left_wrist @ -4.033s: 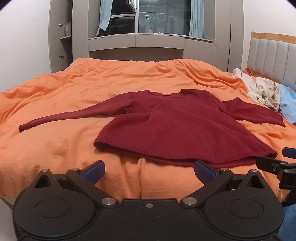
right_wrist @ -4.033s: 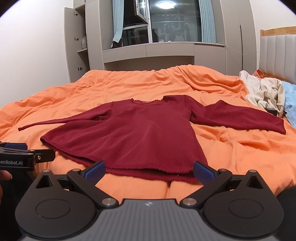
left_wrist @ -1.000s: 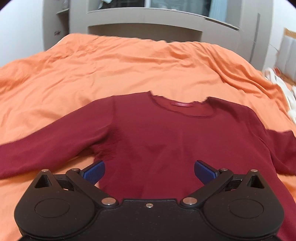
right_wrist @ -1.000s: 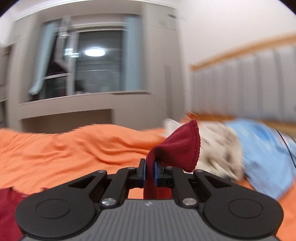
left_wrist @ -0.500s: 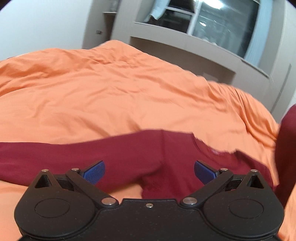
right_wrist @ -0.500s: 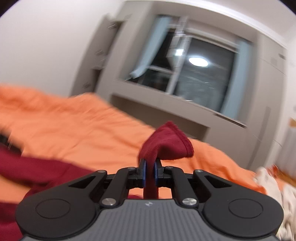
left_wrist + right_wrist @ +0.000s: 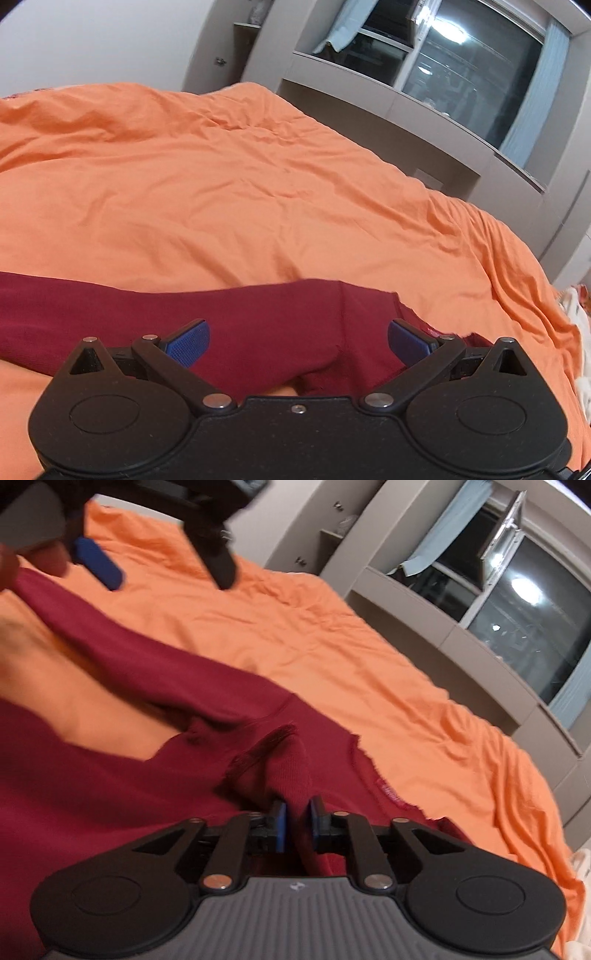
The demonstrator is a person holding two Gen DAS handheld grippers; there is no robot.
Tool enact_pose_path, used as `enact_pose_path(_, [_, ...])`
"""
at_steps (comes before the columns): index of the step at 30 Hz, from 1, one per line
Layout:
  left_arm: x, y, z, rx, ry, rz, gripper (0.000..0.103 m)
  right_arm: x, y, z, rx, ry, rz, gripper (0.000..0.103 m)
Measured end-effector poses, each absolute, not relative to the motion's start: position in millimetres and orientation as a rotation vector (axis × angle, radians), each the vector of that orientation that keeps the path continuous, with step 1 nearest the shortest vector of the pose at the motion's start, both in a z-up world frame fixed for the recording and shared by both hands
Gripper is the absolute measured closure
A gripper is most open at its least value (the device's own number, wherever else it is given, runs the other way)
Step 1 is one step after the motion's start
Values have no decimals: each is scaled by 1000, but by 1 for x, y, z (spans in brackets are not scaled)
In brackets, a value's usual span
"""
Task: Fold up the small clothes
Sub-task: 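Carry the held sleeve across the shirt front with the right gripper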
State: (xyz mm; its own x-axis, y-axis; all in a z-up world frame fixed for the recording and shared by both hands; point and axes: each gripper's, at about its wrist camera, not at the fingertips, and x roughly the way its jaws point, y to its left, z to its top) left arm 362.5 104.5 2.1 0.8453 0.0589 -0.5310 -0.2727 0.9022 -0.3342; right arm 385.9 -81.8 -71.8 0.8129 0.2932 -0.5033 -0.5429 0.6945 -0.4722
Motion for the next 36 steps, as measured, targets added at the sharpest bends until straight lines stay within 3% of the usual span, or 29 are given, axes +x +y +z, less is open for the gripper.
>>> enact_pose_path(1, [364,102,0,-411,543,164,1,382,-86,-71,-645,414,496,61])
enact_pose_path(4, [368,95,-7,-401,557,114,1,373,-94,-67,-632,431,546,43])
enact_pose_path(12, [380,82,-27,-435,634,36,1,383,-111,-51,-523,441,565,37])
enact_pose_path(15, [380,84,-26,-433,635,64,1,402,-103,-50,-488,446,566,42])
enact_pose_path(17, [381,86,-25,-424,638,100,1,413,-97,-52,-481,456,579,65])
enact_pose_path(18, [381,89,-26,-427,639,115,1,418,-96,-52,-470,466,584,87])
enact_pose_path(19, [381,92,-25,-434,641,128,1,419,-97,-50,-440,459,569,92])
enact_pose_path(25, [378,109,-21,-483,628,178,1,389,-112,-34,-315,251,425,95])
enact_pose_path(36, [379,107,-27,-499,645,148,1,341,-86,-69,-618,435,658,90])
